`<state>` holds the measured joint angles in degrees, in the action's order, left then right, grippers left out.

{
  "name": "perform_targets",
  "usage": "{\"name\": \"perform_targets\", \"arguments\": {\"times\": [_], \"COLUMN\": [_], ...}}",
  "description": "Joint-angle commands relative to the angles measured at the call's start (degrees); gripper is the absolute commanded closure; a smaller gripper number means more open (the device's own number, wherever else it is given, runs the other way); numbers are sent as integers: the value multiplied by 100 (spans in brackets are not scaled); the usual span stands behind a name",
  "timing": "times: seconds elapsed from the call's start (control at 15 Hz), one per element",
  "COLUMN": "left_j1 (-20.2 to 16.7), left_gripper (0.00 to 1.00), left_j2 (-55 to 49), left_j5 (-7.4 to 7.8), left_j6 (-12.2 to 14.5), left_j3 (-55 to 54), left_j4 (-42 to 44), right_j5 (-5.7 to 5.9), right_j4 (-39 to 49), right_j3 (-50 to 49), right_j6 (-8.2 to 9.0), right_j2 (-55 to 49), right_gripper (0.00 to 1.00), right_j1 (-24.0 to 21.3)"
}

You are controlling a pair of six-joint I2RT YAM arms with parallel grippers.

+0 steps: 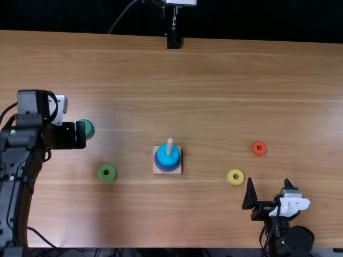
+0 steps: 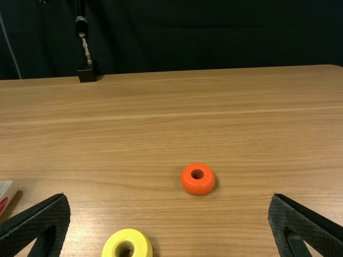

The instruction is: Build the Hanoi tower: stack the rings onto the peg from bottom to top in this color order: purple, dark blue, light blue, dark green, light green, yellow, orange.

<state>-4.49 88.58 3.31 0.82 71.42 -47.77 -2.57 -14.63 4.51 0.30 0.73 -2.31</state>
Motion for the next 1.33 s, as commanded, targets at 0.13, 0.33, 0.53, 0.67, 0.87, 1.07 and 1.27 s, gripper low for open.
{"name": "perform_targets", "arguments": {"times": [0.13,0.33,0.53,0.67,0.87,1.07,1.27], "left_j1": [106,309,476,555,555,555,546], "left_gripper": [0,0,0,0,0,0,0], "left_j2": [1039,1777,2199,2401,2726,2929,3096], "left_j5": [-183,-162,-141,-120,-110,-99,-89], "left_j6": [24,34,45,45,45,45,45], "left_j3": [637,979,1155,1278,1480,1621,1718], "left_j4": [-75,-22,-11,-1,10,10,10], "right_j5": [-49,-49,-49,-49,-49,-49,-49], "right_j4": [-420,-420,-420,-420,-420,-420,-420], "right_j3": [-363,-363,-363,-363,-363,-363,-363], "right_j6": [13,13,13,13,13,13,13], "right_j2": [-73,-73,-73,-73,-73,-73,-73], "right_gripper": [0,0,0,0,0,0,0], "right_j1": [-59,-59,-59,-59,-59,-59,-59]}}
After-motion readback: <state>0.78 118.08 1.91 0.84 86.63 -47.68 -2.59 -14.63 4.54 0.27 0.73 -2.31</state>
